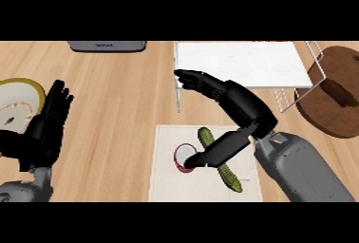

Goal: Pick the can from the placemat and place it in the tiered shelf

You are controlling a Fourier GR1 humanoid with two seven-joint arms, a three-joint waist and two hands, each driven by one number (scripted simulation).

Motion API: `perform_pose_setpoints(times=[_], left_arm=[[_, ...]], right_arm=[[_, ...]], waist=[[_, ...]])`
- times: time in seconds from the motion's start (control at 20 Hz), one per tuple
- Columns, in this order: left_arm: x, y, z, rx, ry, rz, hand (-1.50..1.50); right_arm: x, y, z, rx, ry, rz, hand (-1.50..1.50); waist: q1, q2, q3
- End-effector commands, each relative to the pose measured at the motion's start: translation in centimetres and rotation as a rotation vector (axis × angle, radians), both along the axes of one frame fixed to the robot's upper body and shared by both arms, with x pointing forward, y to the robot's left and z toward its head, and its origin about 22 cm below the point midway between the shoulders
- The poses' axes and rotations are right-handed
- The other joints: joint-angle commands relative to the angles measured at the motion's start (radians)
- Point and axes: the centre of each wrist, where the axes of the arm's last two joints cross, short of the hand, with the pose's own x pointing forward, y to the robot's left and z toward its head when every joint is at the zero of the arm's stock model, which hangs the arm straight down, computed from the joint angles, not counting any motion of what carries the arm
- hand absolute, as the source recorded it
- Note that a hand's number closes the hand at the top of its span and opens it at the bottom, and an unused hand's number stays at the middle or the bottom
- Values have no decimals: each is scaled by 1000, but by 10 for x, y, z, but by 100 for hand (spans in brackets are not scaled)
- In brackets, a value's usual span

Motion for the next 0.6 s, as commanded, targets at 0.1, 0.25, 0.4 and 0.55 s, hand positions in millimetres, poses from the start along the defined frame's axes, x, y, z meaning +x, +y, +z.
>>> perform_pose_setpoints(times=[0.1, 0.25, 0.4, 0.55], left_arm=[[-3, -9, 6, -7, 0, 13, 0], [-3, -3, 2, 5, 9, -2, 0], [0, -1, 0, -8, 10, 13, 0], [-10, -14, -11, 2, 10, 0, 0]], right_arm=[[-18, 12, 54, -396, -113, 158, -150], [-24, 16, 76, -608, -244, 143, -150], [-45, 41, 86, -813, -348, 120, -150], [-59, 68, 83, -952, -356, 108, -150]], waist=[[-5, -10, -1], [-5, -8, -2], [-10, -12, -3], [1, -8, -2]])
